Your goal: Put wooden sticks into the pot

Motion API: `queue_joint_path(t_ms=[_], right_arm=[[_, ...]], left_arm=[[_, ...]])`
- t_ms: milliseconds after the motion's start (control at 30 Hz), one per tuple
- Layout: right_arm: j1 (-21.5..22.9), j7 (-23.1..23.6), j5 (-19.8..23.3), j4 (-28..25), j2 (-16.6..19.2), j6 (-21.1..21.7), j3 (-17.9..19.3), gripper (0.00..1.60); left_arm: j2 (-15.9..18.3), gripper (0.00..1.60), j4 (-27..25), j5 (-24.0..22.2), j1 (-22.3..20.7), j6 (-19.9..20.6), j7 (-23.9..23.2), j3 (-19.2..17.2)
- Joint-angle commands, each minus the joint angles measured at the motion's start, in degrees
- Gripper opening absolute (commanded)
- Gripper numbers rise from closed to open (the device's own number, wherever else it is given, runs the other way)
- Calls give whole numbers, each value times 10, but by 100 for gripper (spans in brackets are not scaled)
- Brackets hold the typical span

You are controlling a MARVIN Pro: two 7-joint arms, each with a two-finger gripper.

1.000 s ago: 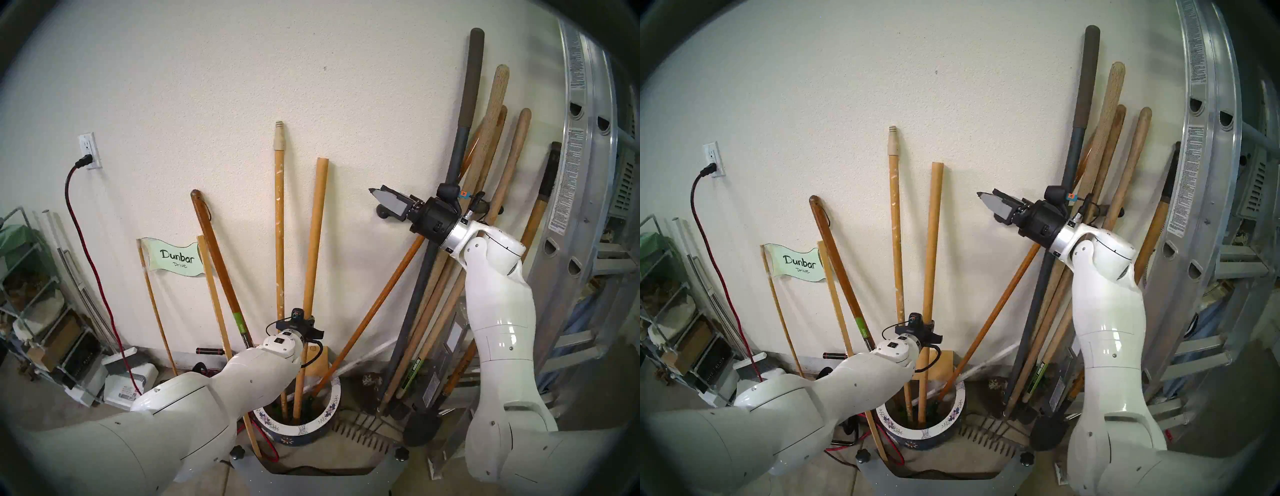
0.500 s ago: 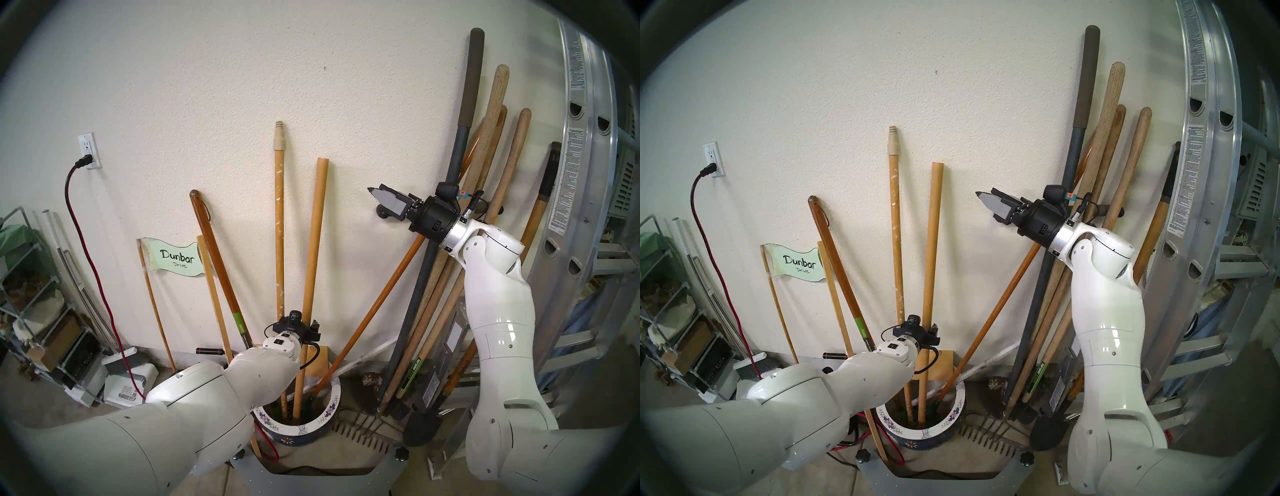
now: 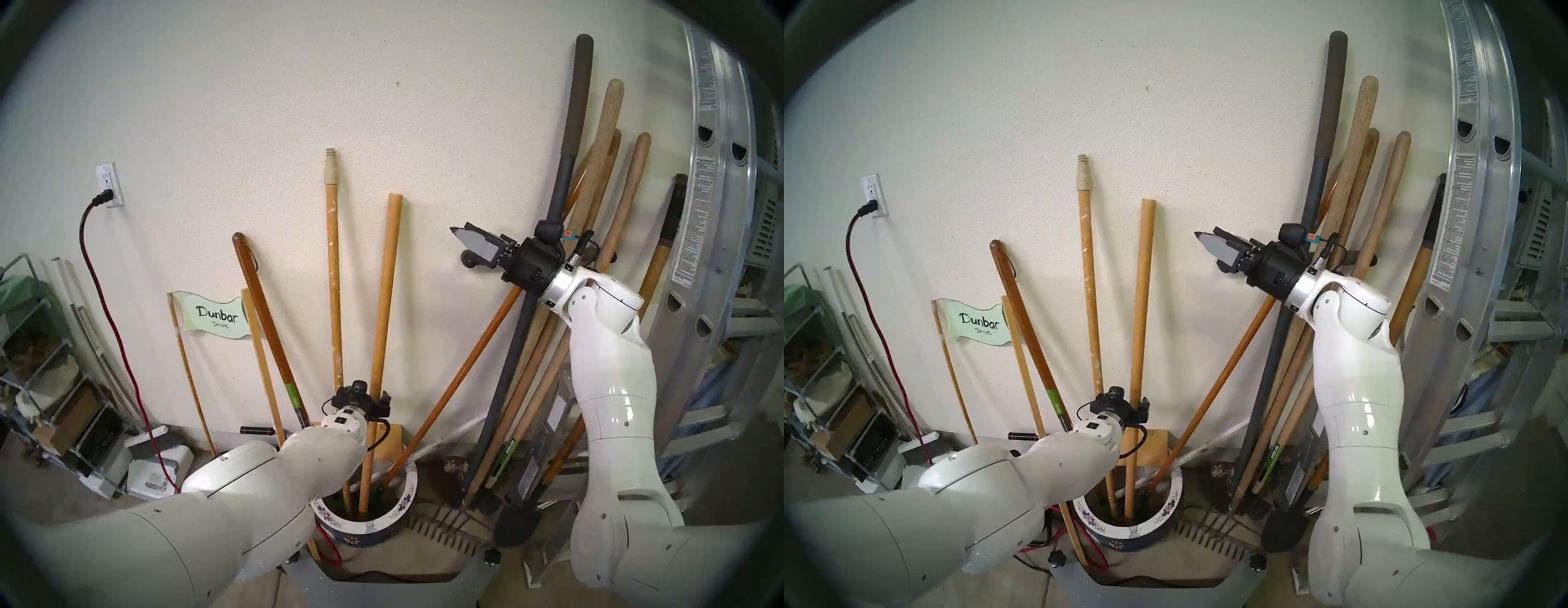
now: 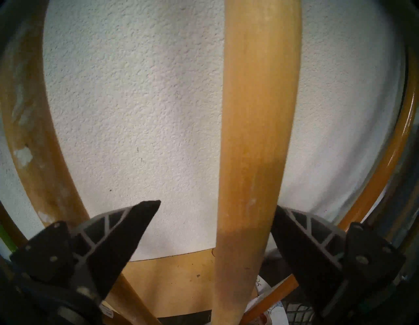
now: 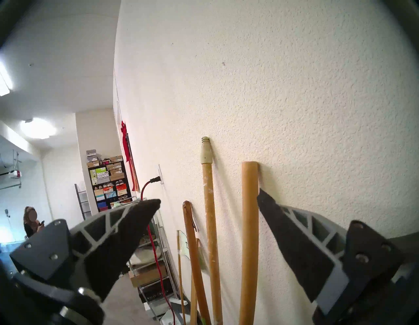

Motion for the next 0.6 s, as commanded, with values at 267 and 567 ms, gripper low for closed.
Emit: queue_joint_path(t_ms=[267, 567], right_arm=[[-2, -1, 2, 1, -6, -2, 0, 160], [-1, -1, 3, 4, -9, -2, 0, 160]], left_arm=[[39, 160, -84, 4, 47, -59, 18, 1], [81, 160, -180, 29, 84, -87, 28, 21]])
